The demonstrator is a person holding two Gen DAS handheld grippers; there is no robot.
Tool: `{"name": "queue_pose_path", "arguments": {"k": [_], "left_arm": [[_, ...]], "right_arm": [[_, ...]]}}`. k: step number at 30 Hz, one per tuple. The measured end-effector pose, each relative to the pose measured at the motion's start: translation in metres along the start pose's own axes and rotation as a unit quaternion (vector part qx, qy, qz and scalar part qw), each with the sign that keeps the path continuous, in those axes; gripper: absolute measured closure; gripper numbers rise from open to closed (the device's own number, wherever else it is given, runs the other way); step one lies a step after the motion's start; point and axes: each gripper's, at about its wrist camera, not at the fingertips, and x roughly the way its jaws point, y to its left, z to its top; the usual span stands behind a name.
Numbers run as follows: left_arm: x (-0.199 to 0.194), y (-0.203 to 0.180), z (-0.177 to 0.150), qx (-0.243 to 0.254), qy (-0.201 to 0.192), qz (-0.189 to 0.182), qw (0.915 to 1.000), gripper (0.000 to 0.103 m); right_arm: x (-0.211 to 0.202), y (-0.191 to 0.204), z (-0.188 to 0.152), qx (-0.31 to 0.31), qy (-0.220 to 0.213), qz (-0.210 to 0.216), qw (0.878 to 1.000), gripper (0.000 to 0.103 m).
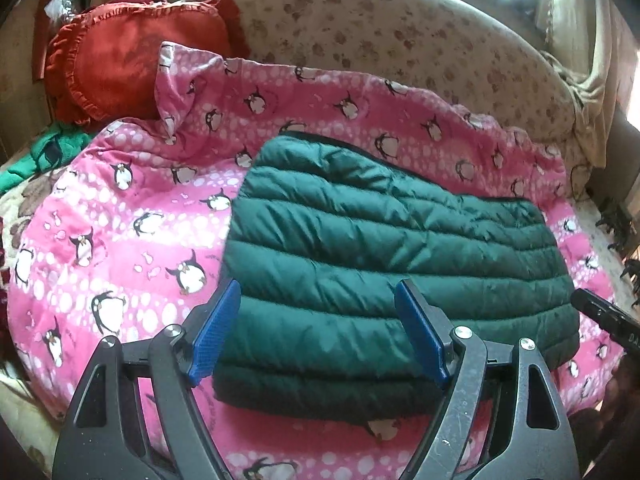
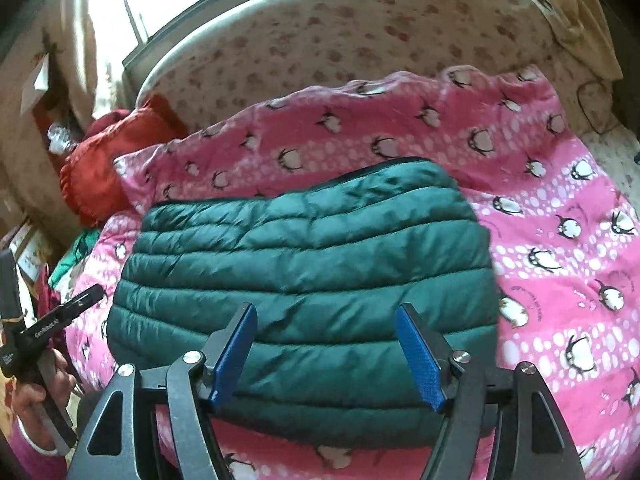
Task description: Fold large clothes
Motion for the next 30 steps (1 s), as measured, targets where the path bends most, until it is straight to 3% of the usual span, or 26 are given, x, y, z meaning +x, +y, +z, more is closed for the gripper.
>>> {"name": "queue_pose_path", "arguments": {"k": [15,30], "left_arm": [[-0.002,-0.042,-0.027,0.034,-0.008,0.018,0.9992,0.023],[0.003,-0.053,-0.038,0.061,-0.016,0.052,0.9966,0.023]], "right_arm": [[0.008,0.046,-0.027,-0.025,-0.012,-0.027,0.999,0.026],[0.017,0.053,-0.036,-0.012,-0.006,-0.028,1.000,0.025]]}}
